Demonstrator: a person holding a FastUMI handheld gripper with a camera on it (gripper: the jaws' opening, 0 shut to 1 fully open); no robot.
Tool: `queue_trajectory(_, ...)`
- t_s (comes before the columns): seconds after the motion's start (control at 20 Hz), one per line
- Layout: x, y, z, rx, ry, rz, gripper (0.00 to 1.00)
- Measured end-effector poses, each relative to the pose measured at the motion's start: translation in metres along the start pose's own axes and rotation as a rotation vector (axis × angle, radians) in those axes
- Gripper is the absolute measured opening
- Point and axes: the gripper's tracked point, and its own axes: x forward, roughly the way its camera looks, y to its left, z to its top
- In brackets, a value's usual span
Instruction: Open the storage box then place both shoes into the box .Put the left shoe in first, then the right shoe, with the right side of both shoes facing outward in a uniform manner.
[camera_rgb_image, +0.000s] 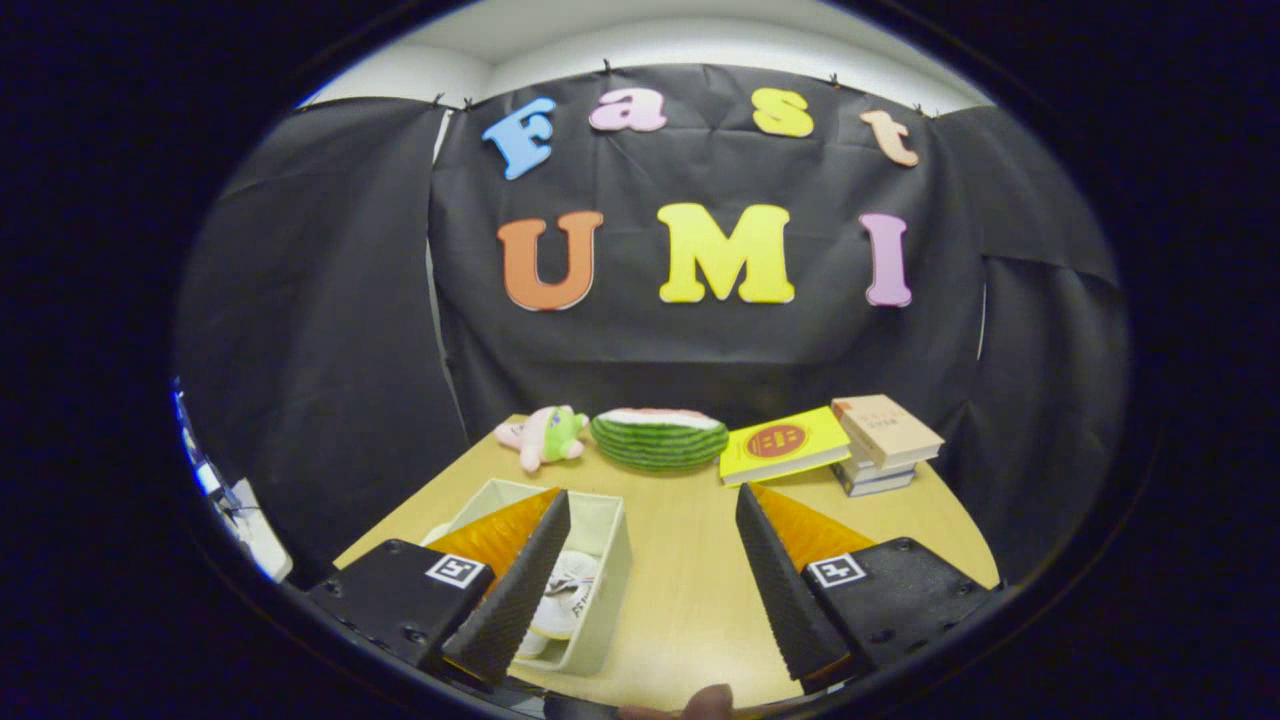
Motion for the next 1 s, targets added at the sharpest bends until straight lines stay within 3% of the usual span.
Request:
queue_trajectory(0.35,-0.052,-0.039,0.009,0.054,-0.264,-0.079,1.0)
queue_trajectory(0.5,-0.058,-0.06,0.003,0.012,-0.285,-0.138,1.0)
queue_trajectory(1.0,-0.059,-0.075,0.001,0.035,-0.28,-0.145,1.0)
